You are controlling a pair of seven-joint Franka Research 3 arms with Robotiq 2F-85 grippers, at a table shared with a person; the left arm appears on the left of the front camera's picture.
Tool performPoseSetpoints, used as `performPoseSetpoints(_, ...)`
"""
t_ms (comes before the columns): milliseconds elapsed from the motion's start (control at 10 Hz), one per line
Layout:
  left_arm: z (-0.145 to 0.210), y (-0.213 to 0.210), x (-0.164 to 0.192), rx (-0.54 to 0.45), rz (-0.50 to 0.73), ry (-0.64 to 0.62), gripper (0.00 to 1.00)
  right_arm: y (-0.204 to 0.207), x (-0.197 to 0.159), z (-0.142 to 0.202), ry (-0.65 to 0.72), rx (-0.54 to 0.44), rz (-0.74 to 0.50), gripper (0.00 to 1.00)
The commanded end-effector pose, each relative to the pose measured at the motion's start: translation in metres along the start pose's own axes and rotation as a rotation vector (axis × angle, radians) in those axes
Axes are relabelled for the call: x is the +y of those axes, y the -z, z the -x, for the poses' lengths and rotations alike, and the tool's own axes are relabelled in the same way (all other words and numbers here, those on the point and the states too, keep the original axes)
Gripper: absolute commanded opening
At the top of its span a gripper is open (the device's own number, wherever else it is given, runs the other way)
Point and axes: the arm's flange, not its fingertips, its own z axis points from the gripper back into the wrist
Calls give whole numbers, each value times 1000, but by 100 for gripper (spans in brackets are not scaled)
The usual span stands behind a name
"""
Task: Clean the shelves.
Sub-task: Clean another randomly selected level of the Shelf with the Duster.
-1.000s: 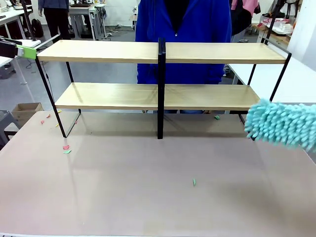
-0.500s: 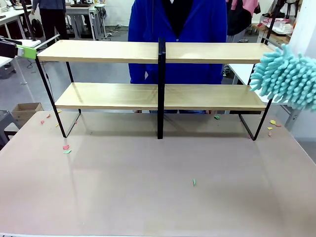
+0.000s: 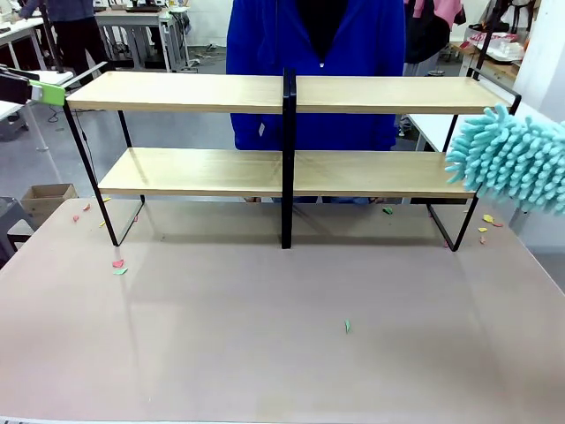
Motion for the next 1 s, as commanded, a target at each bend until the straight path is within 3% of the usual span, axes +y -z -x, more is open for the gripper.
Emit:
performPoseSetpoints(0,6,1,-6,5,-16,-4,100,12,-9,-18,-3,-28,51,13)
performPoseSetpoints(200,6,1,-6,5,-16,-4,100,48,-30,-51,-11,-8,82,13)
performPoseSetpoints(500,6,1,-6,5,-16,-4,100,126,-63,-90,15,128,-22,13)
performPoseSetpoints(700,6,1,-6,5,-16,-4,100,175,-65,-116,136,1,179,13)
performPoseSetpoints(800,6,1,-6,5,-16,-4,100,208,-62,-133,81,19,173,13)
performPoseSetpoints(900,6,1,-6,5,-16,-4,100,232,-59,-142,55,190,130,13)
